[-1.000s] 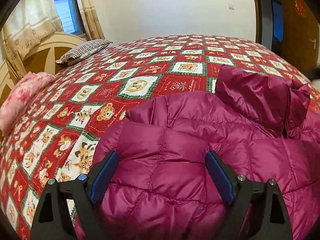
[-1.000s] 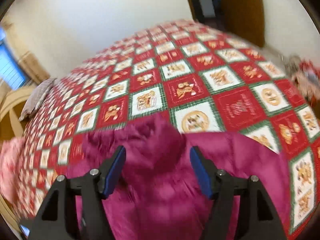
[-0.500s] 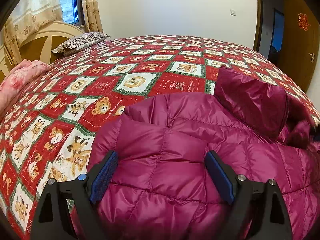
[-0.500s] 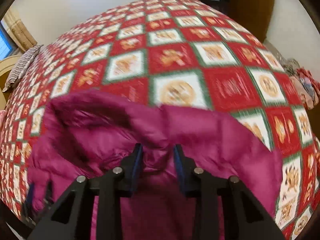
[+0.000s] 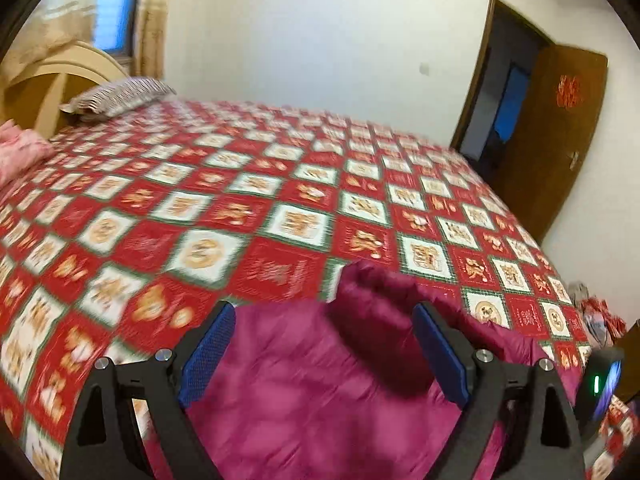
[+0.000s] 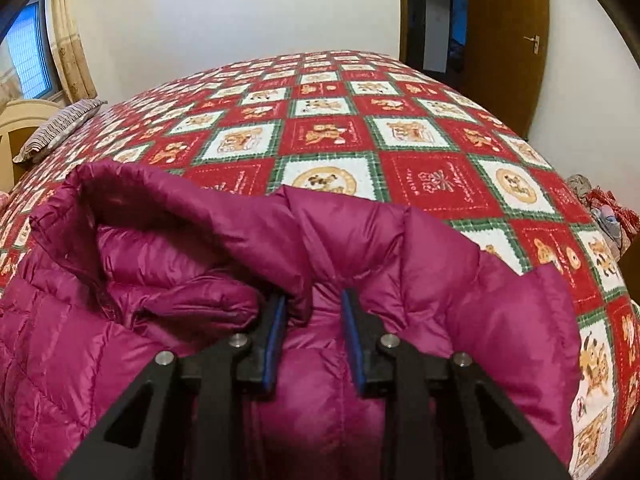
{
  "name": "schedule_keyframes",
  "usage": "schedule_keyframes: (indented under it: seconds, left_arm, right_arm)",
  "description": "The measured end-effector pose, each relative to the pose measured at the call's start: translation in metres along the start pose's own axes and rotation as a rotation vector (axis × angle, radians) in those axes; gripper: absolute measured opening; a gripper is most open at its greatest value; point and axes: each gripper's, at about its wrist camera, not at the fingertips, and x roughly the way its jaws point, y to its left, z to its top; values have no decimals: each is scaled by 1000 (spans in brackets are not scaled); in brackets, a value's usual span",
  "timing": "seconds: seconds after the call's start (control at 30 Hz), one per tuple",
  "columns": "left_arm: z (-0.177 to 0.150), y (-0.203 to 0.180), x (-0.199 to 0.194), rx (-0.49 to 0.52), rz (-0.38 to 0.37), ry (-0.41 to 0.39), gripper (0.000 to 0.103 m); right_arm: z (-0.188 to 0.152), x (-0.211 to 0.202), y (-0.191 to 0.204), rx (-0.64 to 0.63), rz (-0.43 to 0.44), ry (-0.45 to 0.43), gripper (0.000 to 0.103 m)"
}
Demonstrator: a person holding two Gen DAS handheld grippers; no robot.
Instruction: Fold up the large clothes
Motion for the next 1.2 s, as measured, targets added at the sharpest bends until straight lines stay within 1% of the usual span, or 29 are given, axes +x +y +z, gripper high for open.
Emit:
schedule_keyframes:
  seconds: [0.07,0.1,0.13,0.17,0.2,0.23,0.27,0.3,0.33,0.43,0.5,0.53,0.6,0.63,0.67,0.77,0.83,0.9,0.93,0.97,1.03,1.1,1.13,1.17,1.2]
  left_arm:
    - [8,-13,31,15,26,90,91]
    - [8,-20,51,28,65,148,91]
    - [3,-24,60,38,89,175,91]
    - [-2,-25,66,46,108,194,88]
    - [-11,-24,70,51,136,209,72]
    - [-18,-21,70,49,151,222,46]
    - [-27,-15,70,46,158,248,37]
    - [-39,-9,70,37,147,274,30]
    - [-46,-4,68,29,137,268,28]
    - [-66,4,58,44,124,191,28]
    - [-75,2,57,68,139,133,29]
    - [-78,-2,56,87,162,115,29]
    - [-78,-9,58,119,197,112,29]
    - [-78,-9,59,122,199,111,29]
    - [-77,-7,60,115,192,110,29]
    - [-75,5,58,56,144,100,29]
    - [-75,7,58,37,136,96,29]
    - [-75,3,58,52,151,93,29]
    - [-76,2,58,55,154,92,29]
    - [-76,2,58,55,154,93,29]
    - [-75,5,59,45,141,96,30]
    - [-75,8,59,29,122,97,30]
    - [-74,9,59,22,113,98,31]
    - [-74,10,58,18,106,99,32]
    - [-74,10,58,15,97,102,33]
  right_arm:
    - [-1,1,-2,8,7,-6,30]
    - [-1,1,-2,13,11,-9,30]
    - [-2,0,-2,17,16,-11,30]
    - [-2,0,-3,23,23,-11,30]
    - [-3,0,-4,29,30,-11,30]
    - [-2,1,-5,35,39,-11,30]
    - [-3,1,-8,47,53,-12,30]
    - [-3,1,-9,55,62,-13,30]
    - [-3,1,-11,66,75,-15,30]
    - [-3,1,-17,94,104,-19,30]
    - [-3,0,-18,103,113,-20,30]
    - [-3,-1,-19,112,120,-21,30]
    - [-4,-7,-24,138,136,-13,30]
    - [-4,-14,-27,152,138,-14,30]
    - [-3,-22,-29,159,129,-30,32]
    - [6,-58,-30,162,91,-134,33]
    - [23,-67,-25,182,91,-154,34]
    - [48,-60,-13,206,115,-114,36]
    - [59,-50,-5,217,129,-74,42]
    - [67,-34,3,228,141,-15,45]
    - [65,-3,19,228,134,112,45]
    - [45,14,34,180,131,210,45]
    - [33,17,40,138,121,232,45]
    - [19,13,50,56,81,202,45]
    - [7,6,58,-38,34,133,45]
